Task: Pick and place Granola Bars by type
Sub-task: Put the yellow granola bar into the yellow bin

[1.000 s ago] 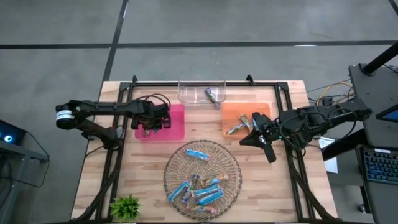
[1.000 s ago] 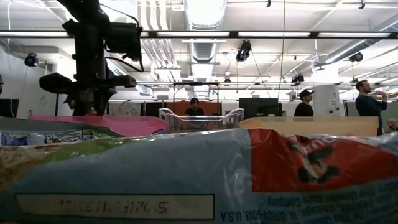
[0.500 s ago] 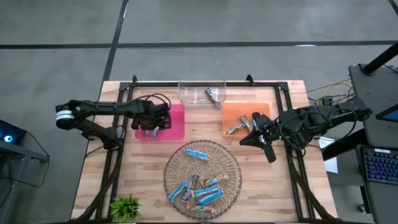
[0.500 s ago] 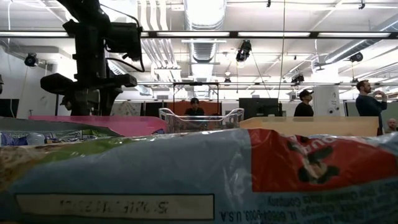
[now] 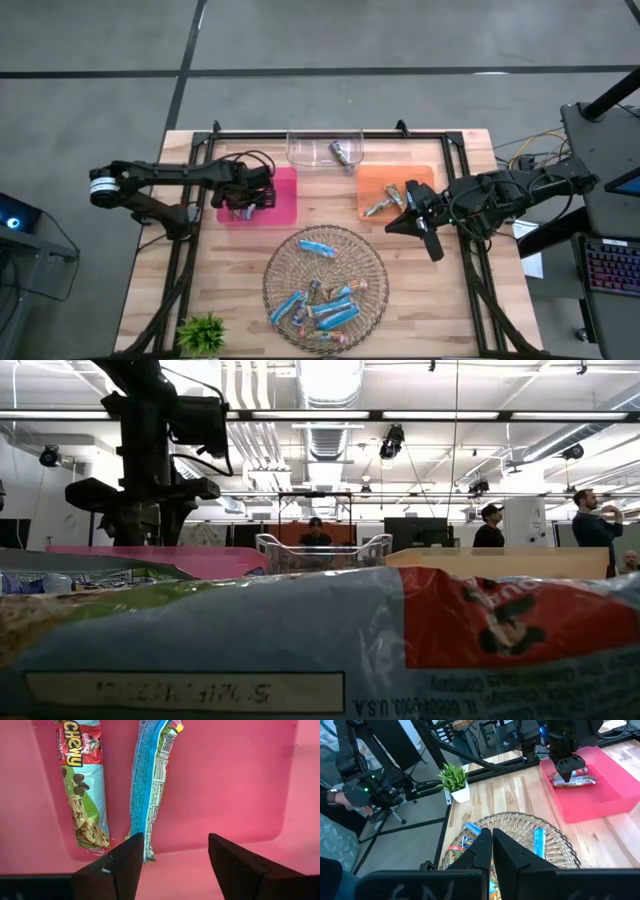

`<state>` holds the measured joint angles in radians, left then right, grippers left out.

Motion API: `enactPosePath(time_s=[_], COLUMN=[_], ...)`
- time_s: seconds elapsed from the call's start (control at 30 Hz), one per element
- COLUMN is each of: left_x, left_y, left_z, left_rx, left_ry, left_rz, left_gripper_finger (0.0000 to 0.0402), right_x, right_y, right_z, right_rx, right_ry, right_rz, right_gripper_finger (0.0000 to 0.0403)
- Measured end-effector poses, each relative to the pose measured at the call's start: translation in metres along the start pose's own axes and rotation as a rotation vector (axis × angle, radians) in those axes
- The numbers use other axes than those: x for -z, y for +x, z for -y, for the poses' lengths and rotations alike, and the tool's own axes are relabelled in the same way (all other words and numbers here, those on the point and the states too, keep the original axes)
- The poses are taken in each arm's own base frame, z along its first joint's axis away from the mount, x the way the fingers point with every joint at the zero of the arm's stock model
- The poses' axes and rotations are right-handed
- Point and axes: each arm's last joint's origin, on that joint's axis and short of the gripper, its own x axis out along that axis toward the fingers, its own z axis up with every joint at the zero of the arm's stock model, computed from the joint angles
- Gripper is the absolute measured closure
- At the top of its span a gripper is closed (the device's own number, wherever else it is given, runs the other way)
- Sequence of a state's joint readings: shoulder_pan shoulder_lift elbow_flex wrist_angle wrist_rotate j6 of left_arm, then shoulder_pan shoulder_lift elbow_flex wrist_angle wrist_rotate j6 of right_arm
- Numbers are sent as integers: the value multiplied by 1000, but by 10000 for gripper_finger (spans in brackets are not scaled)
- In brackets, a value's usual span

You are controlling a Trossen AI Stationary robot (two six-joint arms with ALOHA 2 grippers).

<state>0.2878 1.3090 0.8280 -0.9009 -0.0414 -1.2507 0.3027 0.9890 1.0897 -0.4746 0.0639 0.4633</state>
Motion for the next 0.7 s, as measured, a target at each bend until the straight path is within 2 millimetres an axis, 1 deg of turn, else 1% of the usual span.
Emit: enactPosePath(time_s=[0.2,0.33,0.47,0.7], left_x=[0,0,1,1], left_y=[0,0,0,0], left_z=[0,0,0,0], left_rx=[0,4,9,9], left_ry=[23,41,48,57], left_rz=[0,-11,-25,-26], left_gripper_finger=[200,218,262,364], right_x=[0,0,0,0], right_y=[0,0,0,0], right_z=[0,0,0,0], right_rx=[0,0,0,1], right_ry=[0,0,0,0], right_rz=[0,0,0,0], right_gripper_finger=[394,394,394,394])
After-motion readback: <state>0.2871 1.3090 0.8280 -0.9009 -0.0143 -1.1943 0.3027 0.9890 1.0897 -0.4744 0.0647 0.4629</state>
